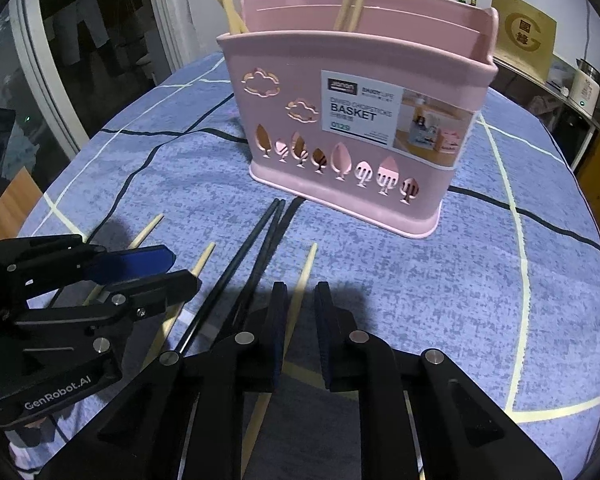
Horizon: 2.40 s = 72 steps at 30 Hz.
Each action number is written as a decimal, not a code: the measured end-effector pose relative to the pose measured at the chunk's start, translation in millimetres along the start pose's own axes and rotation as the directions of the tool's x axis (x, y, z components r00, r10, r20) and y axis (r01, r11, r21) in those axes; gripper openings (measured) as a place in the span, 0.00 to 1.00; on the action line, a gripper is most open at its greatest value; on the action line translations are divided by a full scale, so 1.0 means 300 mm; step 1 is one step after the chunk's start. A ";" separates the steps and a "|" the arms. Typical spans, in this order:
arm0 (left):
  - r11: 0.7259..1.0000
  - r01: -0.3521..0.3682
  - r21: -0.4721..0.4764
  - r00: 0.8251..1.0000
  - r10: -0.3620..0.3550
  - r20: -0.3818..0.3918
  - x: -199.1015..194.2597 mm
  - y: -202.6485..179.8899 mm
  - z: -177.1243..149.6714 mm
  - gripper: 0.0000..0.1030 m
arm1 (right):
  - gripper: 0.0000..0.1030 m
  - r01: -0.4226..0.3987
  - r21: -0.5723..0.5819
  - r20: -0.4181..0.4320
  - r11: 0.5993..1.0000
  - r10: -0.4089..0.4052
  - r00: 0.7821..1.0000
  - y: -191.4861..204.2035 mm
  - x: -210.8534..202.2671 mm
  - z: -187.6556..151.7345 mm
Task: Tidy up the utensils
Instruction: 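Move both open tools back down to the chopsticks on the cloth, then close the left tool on a wooden chopstick while the right tool grasps another, then lift and carry both held wooden chopsticks upright over the pink basket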
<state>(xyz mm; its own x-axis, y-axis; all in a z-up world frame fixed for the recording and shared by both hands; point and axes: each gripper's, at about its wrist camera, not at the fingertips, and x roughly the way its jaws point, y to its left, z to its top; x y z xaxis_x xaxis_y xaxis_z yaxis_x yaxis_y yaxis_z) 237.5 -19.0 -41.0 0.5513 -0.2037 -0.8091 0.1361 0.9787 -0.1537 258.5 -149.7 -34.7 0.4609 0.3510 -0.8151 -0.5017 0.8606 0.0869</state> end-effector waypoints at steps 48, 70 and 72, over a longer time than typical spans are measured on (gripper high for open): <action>0.998 -0.013 0.060 0.978 0.000 0.206 -0.284 -0.019 0.244 0.04 | 0.05 0.013 0.064 0.266 0.998 -0.029 0.964 -0.021 -0.355 0.139; 0.995 0.052 0.085 0.947 -0.076 0.311 -0.506 -0.035 0.116 0.04 | 0.05 0.025 0.061 0.380 0.998 -0.046 0.924 0.018 -0.557 0.007; 0.995 0.055 0.085 0.948 -0.079 0.308 -0.518 -0.031 0.097 0.04 | 0.05 0.033 0.057 0.377 0.998 -0.052 0.925 0.018 -0.569 -0.013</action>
<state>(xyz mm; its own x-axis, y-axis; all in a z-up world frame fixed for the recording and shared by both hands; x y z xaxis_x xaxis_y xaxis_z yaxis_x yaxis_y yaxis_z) 174.5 2.9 102.6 0.7657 -0.2781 -0.5799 0.2355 0.9603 -0.1496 174.3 -206.6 102.8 0.7285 0.4185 -0.5424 -0.4436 0.8915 0.0922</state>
